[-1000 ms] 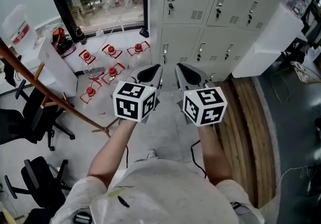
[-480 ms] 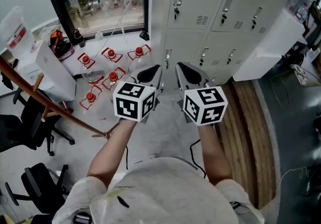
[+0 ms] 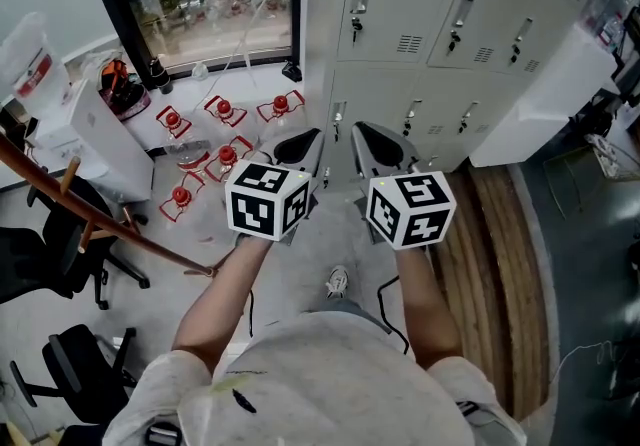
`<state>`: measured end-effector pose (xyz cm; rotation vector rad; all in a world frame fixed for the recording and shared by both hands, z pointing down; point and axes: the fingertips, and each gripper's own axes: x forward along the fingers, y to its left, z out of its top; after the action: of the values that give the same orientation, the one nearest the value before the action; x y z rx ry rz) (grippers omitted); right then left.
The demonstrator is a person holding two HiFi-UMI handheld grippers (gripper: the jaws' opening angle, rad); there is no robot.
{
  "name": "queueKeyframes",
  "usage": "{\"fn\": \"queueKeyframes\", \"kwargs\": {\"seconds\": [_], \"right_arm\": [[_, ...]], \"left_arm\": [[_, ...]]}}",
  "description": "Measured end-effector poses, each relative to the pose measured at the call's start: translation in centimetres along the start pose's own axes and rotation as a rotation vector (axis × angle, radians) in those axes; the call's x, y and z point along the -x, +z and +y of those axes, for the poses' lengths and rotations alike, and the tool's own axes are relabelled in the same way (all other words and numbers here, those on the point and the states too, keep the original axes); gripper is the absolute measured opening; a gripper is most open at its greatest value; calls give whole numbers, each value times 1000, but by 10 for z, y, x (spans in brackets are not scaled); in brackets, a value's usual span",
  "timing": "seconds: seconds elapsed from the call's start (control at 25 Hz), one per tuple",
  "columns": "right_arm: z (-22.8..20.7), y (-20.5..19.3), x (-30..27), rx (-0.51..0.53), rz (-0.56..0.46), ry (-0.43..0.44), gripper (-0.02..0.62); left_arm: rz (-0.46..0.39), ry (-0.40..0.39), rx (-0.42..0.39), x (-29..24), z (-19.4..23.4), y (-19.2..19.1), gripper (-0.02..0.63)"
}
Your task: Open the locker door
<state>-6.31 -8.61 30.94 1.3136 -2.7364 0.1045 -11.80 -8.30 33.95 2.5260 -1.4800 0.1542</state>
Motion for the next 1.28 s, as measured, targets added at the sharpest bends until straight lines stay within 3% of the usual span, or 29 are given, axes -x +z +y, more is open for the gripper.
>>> {"fn": "queueKeyframes", "kwargs": {"seconds": [0.88,1.28], "right_arm": [[-130,17,-102,-32,-45,98,4],[-160,26,-133,-21,-57,178,4]], "left_arm": [[34,74,-32,-157,34,34,6],[28,133,-19,-198,49,46,6]]}}
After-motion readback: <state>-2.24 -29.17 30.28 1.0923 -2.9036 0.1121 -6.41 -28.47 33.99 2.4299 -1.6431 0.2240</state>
